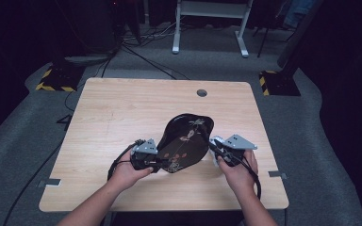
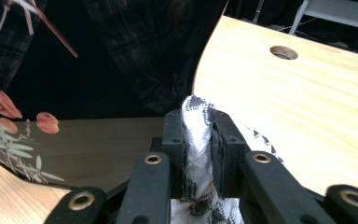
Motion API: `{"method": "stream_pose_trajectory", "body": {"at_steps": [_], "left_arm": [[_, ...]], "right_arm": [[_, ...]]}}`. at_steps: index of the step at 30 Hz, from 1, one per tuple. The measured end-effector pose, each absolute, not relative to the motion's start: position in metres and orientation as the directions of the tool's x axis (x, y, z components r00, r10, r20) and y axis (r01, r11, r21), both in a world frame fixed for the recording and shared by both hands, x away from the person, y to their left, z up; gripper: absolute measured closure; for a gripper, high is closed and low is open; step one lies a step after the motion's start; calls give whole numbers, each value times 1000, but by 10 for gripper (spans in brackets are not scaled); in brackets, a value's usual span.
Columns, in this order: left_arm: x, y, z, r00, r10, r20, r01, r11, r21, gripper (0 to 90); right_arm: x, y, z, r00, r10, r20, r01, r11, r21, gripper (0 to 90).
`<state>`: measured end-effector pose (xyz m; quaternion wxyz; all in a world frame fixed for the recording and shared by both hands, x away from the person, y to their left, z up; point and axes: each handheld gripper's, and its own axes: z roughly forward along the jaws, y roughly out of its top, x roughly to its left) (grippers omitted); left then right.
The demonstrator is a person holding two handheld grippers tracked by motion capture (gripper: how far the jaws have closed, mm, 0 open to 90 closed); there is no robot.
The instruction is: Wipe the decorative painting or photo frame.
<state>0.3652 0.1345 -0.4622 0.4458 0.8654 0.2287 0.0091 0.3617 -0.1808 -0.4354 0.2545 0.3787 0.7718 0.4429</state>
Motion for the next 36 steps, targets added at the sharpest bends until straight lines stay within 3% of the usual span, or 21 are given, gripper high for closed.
{"method": "stream_pose_trajectory", "body": {"at_steps": [19,36], "left_arm": [[365,134,-462,895,405,-186,387,-499,775,796],[365,134,-462,894,409,-181,385,-500,776,795]], "right_arm": [[356,-183,-467,-585,811,21,433,290,854,786],[350,-164,-497,-627,777,51,488,342,803,785]]}}
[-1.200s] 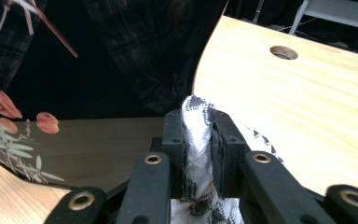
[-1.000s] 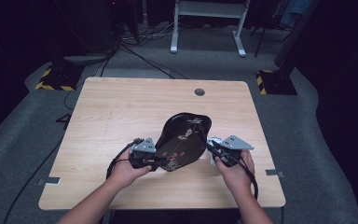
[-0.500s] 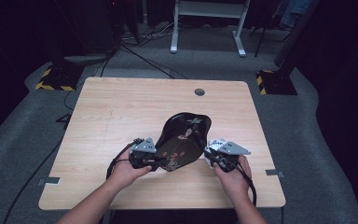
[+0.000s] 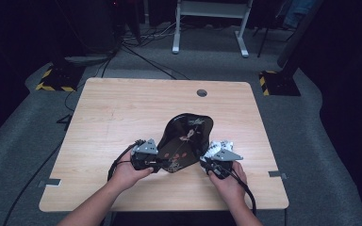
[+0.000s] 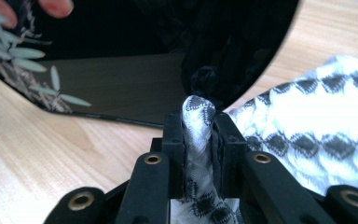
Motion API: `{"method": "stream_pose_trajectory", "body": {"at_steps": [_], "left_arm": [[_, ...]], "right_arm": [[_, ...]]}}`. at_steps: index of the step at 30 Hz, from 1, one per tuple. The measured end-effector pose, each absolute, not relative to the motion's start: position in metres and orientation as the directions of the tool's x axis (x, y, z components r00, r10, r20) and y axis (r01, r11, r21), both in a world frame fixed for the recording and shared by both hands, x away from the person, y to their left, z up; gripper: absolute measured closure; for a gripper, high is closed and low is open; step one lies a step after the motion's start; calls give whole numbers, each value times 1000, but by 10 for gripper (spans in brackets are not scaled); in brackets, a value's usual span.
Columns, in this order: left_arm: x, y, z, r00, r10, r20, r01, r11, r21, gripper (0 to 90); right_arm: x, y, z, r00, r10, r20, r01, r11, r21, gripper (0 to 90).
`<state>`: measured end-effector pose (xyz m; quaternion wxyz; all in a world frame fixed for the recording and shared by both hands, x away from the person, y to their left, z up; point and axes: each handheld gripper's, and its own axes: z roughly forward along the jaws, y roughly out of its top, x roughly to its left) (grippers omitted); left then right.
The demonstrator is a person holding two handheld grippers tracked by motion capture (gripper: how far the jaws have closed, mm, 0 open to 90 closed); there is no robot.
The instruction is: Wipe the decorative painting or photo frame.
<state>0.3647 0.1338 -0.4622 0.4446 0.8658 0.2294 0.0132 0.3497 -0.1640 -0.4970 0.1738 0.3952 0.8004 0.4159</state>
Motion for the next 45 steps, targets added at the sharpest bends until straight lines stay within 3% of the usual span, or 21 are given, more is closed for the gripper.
{"method": "stream_pose_trajectory", "body": {"at_steps": [16,25,35,37,42,45], "left_arm": [[369,138,-463,884,436,-167,387,-483,786,797],[377,150,-461,885,440,-151,375,-482,792,796],[393,162,-462,895,420,-152,362,-482,798,794],[394,163,-461,897,419,-143,355,-489,797,789],[394,165,-459,893,428,-138,347,-463,815,765],[393,168,-455,882,445,-156,355,-409,841,623]], "right_arm": [[331,-152,-488,-706,695,136,492,343,801,778],[312,-111,-481,-779,613,134,464,418,781,765],[307,-78,-486,-793,585,167,475,423,772,747],[309,-75,-488,-792,587,169,475,417,775,726],[307,-72,-488,-793,588,163,457,396,796,563],[307,-79,-480,-795,588,147,429,374,823,503]]}}
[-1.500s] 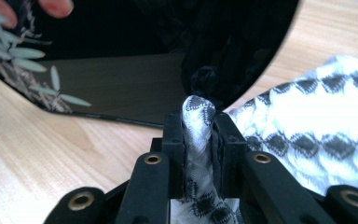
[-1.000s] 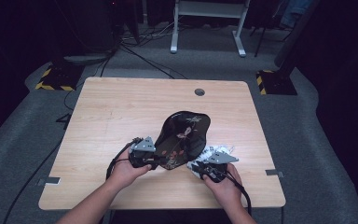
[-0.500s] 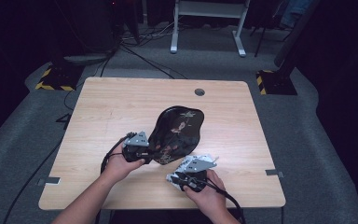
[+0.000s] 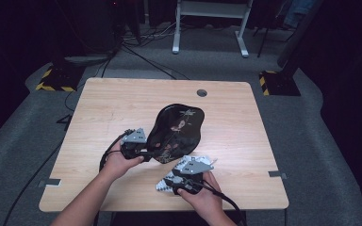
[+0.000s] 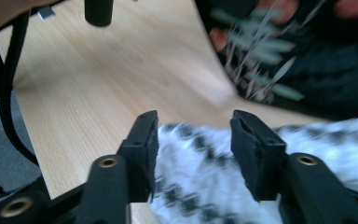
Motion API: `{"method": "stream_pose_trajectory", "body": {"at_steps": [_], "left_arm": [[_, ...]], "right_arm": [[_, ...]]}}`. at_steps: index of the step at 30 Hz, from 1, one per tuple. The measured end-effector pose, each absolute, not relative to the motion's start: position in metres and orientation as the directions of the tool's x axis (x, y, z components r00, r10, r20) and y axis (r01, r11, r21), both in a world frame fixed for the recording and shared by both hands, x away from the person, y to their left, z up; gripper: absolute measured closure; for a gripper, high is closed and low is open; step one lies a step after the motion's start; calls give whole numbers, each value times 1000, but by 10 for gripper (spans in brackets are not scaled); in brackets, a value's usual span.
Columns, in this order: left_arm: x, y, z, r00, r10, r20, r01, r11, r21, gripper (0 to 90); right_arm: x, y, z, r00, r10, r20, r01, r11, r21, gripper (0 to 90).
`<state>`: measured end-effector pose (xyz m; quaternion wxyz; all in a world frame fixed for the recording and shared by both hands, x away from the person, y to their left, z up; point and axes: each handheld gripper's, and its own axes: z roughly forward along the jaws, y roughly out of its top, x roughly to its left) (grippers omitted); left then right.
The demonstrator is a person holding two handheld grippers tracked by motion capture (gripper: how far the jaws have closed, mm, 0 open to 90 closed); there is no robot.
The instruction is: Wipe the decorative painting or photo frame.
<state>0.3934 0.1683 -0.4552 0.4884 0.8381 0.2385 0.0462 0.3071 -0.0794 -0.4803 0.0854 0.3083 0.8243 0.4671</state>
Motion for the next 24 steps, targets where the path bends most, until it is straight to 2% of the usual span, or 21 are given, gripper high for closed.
{"method": "stream_pose_trajectory", "body": {"at_steps": [7,10,14,18,22,24], "left_arm": [[388,174,-451,859,478,-185,366,-320,874,324],[382,176,-449,851,493,-182,365,-306,879,231],[377,177,-447,818,551,-162,384,-316,868,199],[371,180,-448,803,575,-158,396,-315,862,204],[365,181,-452,756,635,-160,440,-312,842,245],[362,182,-453,745,640,-188,463,-295,836,258]], "right_arm": [[325,-118,-450,-754,649,107,383,302,873,441],[339,-134,-441,-740,666,95,372,288,882,407],[355,-150,-436,-720,686,106,370,250,895,403],[368,-161,-435,-697,714,67,372,280,885,373],[385,-164,-434,-692,719,63,355,262,898,243],[393,-162,-434,-705,706,68,356,269,895,228]]}}
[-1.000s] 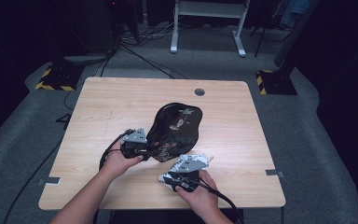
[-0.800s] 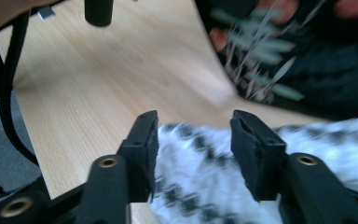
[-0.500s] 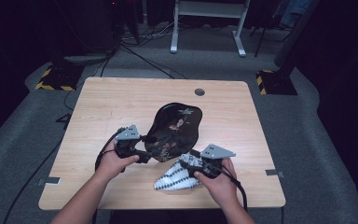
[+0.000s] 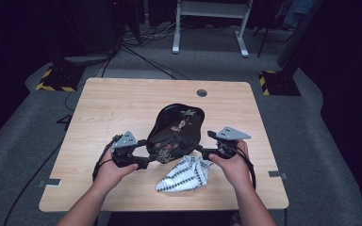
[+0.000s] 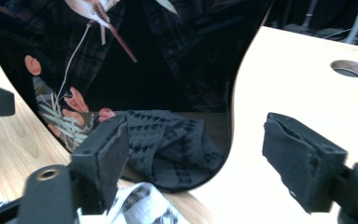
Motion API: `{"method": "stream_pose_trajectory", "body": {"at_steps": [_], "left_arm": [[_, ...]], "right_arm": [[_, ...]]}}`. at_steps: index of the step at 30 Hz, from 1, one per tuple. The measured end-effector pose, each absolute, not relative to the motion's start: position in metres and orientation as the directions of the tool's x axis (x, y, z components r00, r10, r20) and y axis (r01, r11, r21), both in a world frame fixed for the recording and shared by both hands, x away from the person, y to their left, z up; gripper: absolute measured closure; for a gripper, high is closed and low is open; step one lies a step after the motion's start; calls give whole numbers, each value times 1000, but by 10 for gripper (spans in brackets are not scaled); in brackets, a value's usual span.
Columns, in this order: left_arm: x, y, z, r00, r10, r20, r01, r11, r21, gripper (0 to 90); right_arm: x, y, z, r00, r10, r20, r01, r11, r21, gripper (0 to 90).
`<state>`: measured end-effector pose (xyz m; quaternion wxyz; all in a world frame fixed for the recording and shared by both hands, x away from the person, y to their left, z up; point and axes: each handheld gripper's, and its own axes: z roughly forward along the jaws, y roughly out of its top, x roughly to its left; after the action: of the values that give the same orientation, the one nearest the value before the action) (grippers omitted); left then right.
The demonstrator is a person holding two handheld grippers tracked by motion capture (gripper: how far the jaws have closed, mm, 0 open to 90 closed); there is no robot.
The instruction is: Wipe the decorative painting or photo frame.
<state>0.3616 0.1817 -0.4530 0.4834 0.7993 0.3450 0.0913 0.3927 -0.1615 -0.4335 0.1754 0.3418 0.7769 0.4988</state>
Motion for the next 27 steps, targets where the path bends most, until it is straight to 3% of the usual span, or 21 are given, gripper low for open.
{"method": "stream_pose_trajectory", "body": {"at_steps": [2,7,13,15,18,27], "left_arm": [[359,181,-454,722,658,-214,497,-278,822,335],[355,179,-454,690,696,-199,491,-247,835,315],[354,169,-460,735,654,-177,451,-277,848,315],[354,167,-461,745,641,-184,454,-285,844,389],[354,164,-465,731,661,-172,482,-321,815,421],[356,159,-467,693,680,-238,536,-265,801,488]], "right_arm": [[402,-159,-432,-710,700,77,364,271,891,236],[415,-158,-426,-754,650,98,390,322,862,357],[424,-157,-418,-778,623,78,366,348,863,340],[425,-157,-417,-779,621,86,373,349,859,342],[428,-155,-415,-781,620,76,378,372,848,339],[435,-149,-412,-816,572,85,361,389,847,324]]}}
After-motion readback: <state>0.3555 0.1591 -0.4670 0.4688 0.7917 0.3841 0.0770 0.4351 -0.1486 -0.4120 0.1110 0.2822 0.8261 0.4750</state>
